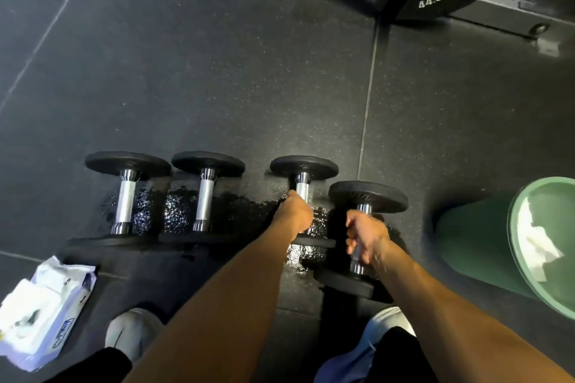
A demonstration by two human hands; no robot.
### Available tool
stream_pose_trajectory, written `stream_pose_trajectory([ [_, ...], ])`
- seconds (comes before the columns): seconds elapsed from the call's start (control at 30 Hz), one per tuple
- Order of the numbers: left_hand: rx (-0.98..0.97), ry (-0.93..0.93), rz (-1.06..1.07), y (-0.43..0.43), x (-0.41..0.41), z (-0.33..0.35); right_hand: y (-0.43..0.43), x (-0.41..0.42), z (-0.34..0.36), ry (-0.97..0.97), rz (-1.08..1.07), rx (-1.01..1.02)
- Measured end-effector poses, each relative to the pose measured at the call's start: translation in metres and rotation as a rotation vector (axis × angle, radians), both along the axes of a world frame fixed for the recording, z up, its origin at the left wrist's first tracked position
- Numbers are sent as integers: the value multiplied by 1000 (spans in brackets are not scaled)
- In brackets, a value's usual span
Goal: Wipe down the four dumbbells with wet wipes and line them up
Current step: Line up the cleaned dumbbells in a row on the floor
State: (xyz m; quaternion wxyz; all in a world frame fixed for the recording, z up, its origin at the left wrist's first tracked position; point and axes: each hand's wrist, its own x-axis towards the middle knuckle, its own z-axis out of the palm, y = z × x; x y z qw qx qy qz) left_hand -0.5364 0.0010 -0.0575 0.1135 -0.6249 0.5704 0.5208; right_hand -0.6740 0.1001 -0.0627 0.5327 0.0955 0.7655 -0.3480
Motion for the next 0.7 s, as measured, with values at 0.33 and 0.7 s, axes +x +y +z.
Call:
stream_pose_trajectory([
  [0.33, -25, -13, -180, 0, 47, -12, 13, -21, -11, 75, -79, 63],
  [0.7, -54, -41, -173, 7, 49, -21, 2, -4, -23, -1, 14, 20],
])
